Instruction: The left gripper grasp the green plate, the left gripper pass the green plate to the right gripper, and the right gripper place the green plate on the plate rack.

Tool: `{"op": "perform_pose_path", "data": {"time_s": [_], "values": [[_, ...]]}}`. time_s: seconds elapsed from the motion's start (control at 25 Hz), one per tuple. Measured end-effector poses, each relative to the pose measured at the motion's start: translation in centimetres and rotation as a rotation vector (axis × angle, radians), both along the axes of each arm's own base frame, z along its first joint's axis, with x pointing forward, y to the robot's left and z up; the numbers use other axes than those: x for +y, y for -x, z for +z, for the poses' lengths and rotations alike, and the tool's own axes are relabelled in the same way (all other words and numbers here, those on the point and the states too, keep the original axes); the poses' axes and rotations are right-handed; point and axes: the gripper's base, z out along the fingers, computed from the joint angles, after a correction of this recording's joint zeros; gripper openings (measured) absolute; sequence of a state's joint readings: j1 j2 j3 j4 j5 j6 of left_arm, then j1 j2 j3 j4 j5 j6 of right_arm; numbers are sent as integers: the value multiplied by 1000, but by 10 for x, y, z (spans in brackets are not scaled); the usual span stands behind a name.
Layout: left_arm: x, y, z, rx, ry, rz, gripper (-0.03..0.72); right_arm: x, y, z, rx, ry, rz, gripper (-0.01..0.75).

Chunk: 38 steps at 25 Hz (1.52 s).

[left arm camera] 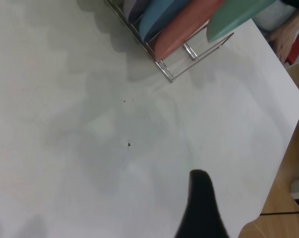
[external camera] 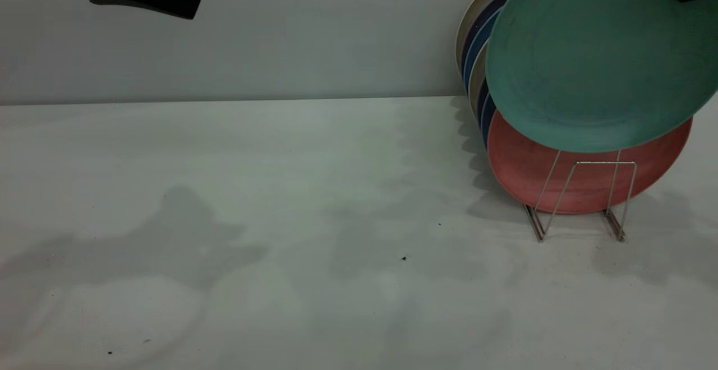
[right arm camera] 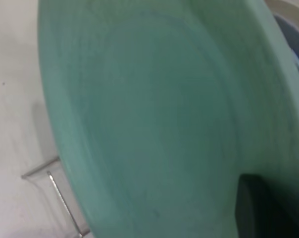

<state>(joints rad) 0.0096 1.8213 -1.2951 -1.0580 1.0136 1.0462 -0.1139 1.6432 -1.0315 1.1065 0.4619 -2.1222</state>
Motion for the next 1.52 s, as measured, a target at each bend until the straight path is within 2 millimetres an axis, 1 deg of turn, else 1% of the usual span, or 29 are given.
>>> {"op": "perform_pose_path", "data": {"time_s": [0.2,0.56,0.68,0.8,0.96,1.04,1.16,1.44,1.52], "values": [[0,0,0,-1,0,-1,574,-1,-4,-11,30,-4,-4,65],[0,0,0,-1,0,-1,571,-1,-4,-11,30,-3,-4,72],[0,0,0,-1,0,-1,571,0,-3,-12,34,-8,-4,104],[0,0,0,-1,0,-1,571,1,-3,-12,41,-17,9,174],[0,0,0,-1,0,0,570,5,0,-12,61,-43,44,288],[0,0,0,-1,0,0,570,6,1,-12,71,-56,62,324],[0,0,0,-1,0,0,570,9,2,-12,86,-77,85,339],[0,0,0,-3,-1,-2,570,14,6,-12,116,-123,119,340],[0,0,0,-3,-1,-1,570,16,8,-9,131,-163,112,343]]}}
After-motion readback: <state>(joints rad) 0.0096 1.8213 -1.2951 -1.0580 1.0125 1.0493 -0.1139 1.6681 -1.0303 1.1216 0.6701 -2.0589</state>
